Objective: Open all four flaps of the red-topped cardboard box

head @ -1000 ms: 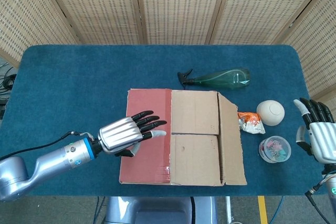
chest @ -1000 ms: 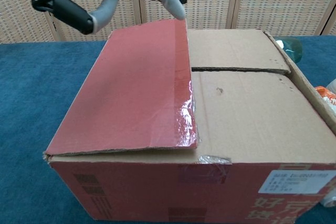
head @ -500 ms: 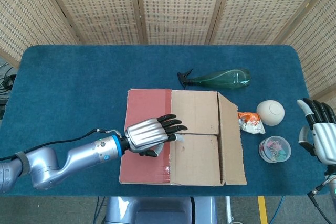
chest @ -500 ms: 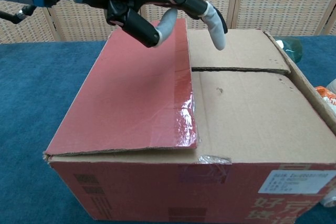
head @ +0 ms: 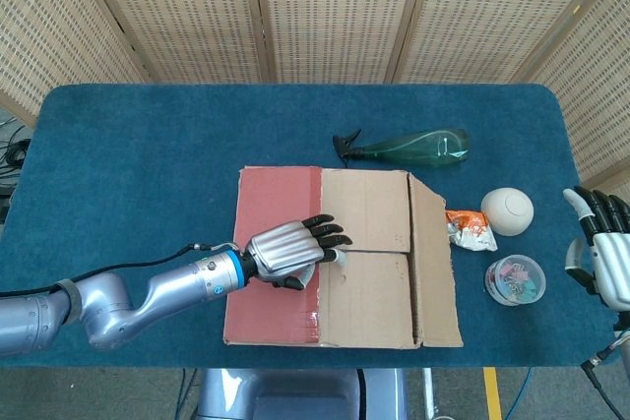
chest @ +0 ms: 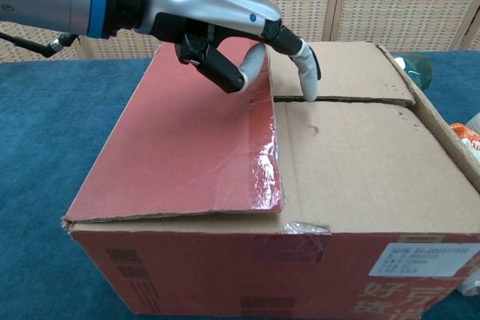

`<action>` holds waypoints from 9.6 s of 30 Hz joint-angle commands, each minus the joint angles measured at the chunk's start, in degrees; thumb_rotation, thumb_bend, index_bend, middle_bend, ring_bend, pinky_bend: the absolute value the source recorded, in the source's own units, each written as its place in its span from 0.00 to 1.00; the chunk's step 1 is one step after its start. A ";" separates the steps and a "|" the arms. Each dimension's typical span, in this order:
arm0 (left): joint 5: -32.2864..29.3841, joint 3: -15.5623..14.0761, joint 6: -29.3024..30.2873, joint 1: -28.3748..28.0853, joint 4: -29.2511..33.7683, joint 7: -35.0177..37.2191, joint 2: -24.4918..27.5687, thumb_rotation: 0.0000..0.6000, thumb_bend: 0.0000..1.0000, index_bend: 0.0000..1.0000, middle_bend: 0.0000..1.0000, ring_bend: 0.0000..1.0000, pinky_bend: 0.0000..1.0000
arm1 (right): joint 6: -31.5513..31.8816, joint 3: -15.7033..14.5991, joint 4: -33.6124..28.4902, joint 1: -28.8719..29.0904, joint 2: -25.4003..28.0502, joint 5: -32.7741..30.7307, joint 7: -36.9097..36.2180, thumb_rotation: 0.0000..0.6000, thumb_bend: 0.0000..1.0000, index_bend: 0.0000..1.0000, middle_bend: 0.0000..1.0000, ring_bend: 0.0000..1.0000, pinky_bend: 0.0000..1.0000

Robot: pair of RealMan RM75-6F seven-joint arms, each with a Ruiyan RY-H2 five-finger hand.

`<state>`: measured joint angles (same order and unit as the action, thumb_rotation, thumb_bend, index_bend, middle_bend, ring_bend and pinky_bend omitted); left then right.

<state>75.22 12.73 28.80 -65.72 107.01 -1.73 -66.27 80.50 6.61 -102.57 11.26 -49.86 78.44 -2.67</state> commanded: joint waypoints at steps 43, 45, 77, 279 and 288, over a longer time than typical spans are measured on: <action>-14.29 -3.16 2.90 -7.16 5.27 -13.49 5.66 0.69 0.99 0.46 0.34 0.26 0.00 | -0.33 1.85 0.69 -1.11 0.06 -0.28 -1.53 1.00 0.83 0.05 0.07 0.00 0.03; -14.75 -3.28 2.89 -7.48 5.53 -13.75 5.92 0.69 0.99 0.46 0.34 0.26 0.00 | -0.43 1.84 0.80 -1.15 0.00 -0.34 -1.53 1.00 0.83 0.05 0.07 0.00 0.03; -2.85 -1.77 9.09 3.47 16.05 -3.43 25.21 0.69 0.99 0.47 0.34 0.27 0.00 | -0.67 2.85 -0.85 -0.65 0.77 -0.01 -0.23 1.00 0.83 0.05 0.07 0.00 0.03; -18.31 1.48 18.71 19.02 5.69 -11.41 1.62 0.14 0.16 0.37 0.00 0.00 0.00 | 9.75 0.80 4.43 -7.68 -9.41 6.14 3.47 1.00 0.51 0.02 0.01 0.00 0.00; -12.74 -1.47 19.51 20.18 5.10 -9.01 -0.58 0.14 0.13 0.37 0.00 0.00 0.00 | 9.76 0.86 4.55 -7.79 -9.57 6.11 3.35 1.00 0.52 0.02 0.01 0.00 0.00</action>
<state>61.84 11.76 48.06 -45.76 112.21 -10.96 -66.43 90.26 7.46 -98.02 3.47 -59.43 84.55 0.67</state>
